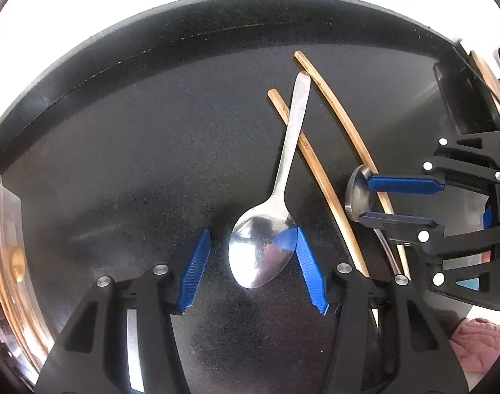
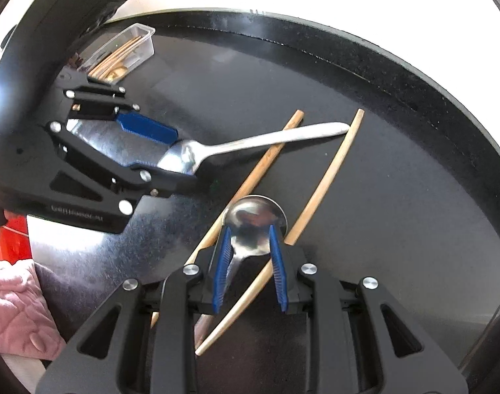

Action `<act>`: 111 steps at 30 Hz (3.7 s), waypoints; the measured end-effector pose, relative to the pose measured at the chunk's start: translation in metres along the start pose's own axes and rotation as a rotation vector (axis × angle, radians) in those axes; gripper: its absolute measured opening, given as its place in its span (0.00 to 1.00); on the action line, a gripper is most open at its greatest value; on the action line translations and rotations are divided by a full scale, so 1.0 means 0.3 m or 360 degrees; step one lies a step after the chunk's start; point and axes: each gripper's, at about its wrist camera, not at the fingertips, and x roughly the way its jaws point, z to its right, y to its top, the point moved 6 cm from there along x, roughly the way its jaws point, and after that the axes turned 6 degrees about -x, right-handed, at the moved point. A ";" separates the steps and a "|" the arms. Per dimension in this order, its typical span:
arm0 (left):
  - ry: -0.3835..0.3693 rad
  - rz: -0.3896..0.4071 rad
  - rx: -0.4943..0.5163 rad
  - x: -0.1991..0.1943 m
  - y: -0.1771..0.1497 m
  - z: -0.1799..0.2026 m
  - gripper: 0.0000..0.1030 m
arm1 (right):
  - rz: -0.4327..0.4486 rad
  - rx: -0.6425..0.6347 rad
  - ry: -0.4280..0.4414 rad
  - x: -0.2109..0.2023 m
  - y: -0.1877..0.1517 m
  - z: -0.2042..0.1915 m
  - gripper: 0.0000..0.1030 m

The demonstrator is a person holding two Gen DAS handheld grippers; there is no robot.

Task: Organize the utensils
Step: 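Close the right tool on a silver spoon while the left tool grasps another silver spoon, then lift the silver spoons with both tools, adjusting the left tool's grip, then carry both silver spoons over the clear container with both tools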

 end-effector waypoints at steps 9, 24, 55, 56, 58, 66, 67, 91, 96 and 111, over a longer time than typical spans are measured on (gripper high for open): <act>0.0025 0.0006 -0.0008 0.030 -0.008 0.002 0.51 | 0.0014 0.0016 -0.0032 -0.001 0.013 0.019 0.48; 0.0014 0.0026 -0.0074 0.043 0.001 0.001 0.40 | -0.0031 -0.0001 0.0211 0.053 0.035 -0.010 0.10; -0.0049 0.0164 -0.0120 -0.121 -0.053 -0.026 0.38 | -0.0010 0.0506 0.0294 -0.007 -0.152 -0.067 0.04; -0.0050 0.0137 -0.0115 -0.109 -0.059 -0.027 0.38 | -0.0014 0.0510 0.0294 -0.003 -0.153 -0.066 0.04; -0.0046 0.0075 -0.0116 -0.063 -0.079 -0.030 0.38 | -0.0022 0.0489 0.0267 0.003 -0.150 -0.071 0.05; 0.0089 0.0088 -0.0037 -0.033 -0.096 -0.038 0.59 | -0.0011 0.0467 0.0338 0.030 -0.127 -0.094 0.05; 0.0100 0.0088 -0.0037 -0.033 -0.100 -0.039 0.59 | -0.0009 0.0469 0.0350 0.034 -0.121 -0.095 0.05; 0.0330 0.0214 0.0095 -0.050 -0.092 0.037 0.59 | 0.0041 0.0395 0.0476 0.036 -0.109 -0.107 0.15; 0.0385 0.0179 0.0142 -0.031 -0.101 0.038 0.59 | 0.0043 0.0392 0.0475 0.034 -0.112 -0.107 0.15; 0.0729 0.0251 0.0429 -0.024 -0.128 0.062 0.02 | 0.0052 0.0337 0.0407 0.023 -0.119 -0.126 0.12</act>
